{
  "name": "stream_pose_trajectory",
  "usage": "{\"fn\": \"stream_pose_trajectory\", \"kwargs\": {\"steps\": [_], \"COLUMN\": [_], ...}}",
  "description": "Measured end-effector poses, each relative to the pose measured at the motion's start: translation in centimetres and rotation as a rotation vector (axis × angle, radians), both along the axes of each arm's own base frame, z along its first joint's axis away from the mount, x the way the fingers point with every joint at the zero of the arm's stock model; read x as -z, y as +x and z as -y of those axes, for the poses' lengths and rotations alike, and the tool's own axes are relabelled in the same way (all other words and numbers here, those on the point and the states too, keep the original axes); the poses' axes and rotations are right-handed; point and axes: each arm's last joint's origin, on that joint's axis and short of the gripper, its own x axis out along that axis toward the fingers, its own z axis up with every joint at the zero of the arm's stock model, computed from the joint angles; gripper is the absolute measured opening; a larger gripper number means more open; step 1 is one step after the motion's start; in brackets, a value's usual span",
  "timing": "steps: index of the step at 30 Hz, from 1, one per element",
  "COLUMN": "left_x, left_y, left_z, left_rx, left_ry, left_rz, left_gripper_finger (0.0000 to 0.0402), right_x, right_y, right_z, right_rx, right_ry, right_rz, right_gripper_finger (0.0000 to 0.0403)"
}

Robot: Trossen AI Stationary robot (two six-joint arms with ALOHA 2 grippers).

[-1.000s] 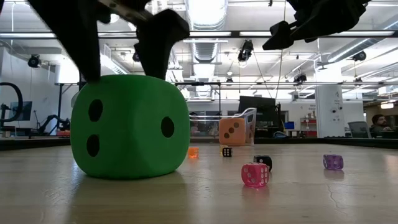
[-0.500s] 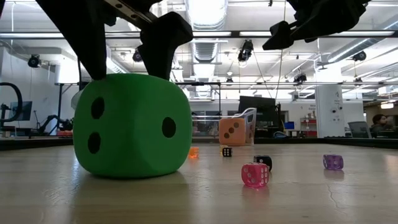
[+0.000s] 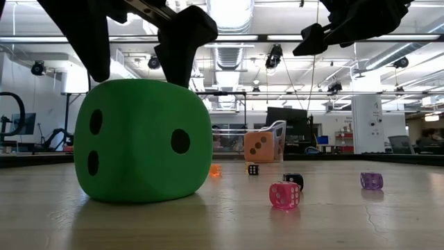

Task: Pick & Place Dice
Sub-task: Put the top big green dice into the transparent bin

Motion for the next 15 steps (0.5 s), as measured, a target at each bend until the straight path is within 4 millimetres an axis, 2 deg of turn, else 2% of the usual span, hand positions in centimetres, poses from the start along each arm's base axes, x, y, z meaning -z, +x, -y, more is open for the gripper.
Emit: {"fn": "stream_pose_trajectory", "kwargs": {"steps": [8,15], "left_x": [0.1,1.3], "left_y": [0.0,-0.1], "left_z": [0.0,-0.3], "left_rx": [0.007,0.023], "left_ry": [0.007,0.005], "left_rz": [0.002,0.008], "left_gripper_finger": [0.0400,0.0400], "right_x": [0.0,0.0], "right_y": [0.0,0.0], "right_z": [0.0,0.0], "right_rx": [0.000,0.000], "right_ry": [0.000,0.000], "right_rz": [0.000,0.000], "right_gripper_finger": [0.0400,0.0400]}}
